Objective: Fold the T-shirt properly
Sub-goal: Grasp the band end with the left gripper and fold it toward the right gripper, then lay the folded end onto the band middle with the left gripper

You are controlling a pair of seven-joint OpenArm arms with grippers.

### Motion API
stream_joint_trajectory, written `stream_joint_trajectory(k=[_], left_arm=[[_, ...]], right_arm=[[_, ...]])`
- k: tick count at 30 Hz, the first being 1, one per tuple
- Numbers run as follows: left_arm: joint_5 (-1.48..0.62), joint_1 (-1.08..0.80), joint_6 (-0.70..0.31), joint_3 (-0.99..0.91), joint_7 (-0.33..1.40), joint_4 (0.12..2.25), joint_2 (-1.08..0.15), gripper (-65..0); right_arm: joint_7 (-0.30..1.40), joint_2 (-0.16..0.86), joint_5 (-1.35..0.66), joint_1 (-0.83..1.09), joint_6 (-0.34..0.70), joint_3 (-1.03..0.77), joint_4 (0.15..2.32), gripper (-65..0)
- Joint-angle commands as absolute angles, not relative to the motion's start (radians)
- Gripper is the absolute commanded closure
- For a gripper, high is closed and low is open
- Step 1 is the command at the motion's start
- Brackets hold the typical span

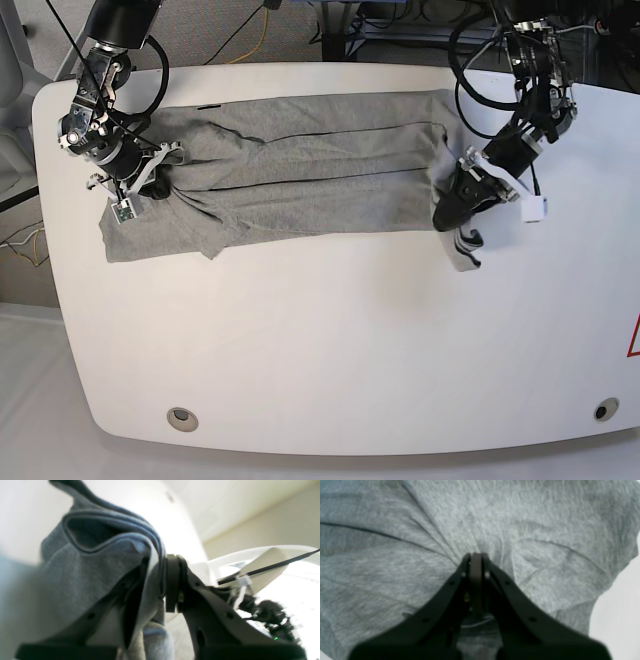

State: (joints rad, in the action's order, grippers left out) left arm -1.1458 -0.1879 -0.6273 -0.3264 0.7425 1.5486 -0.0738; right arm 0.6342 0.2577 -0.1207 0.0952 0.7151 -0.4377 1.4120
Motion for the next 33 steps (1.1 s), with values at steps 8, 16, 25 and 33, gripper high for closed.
stream_joint_trajectory(k=[8,16,25,33], left_arm=[[-1.138,-0.139,-0.615,-0.240,0.727,1.563,0.016,-6.9],[-1.053,-0.143,-0.621,-0.168,0.725,1.563,0.088,-6.9],[-0.983,-0.168,-0.622,-0.113,0.723,1.550,0.145,-6.9],[-0.983,-0.165,-0.622,-0.111,0.723,1.488,0.148,-6.7]], right_arm=[[0.822,0.265,0.019,0.130,0.698,-0.438,1.388,0.0],[0.822,0.265,0.021,0.130,0.698,-0.438,1.388,0.0],[0.822,0.265,0.021,0.130,0.698,-0.438,1.388,0.0],[0.822,0.265,0.018,0.128,0.698,-0.437,1.388,0.0]])
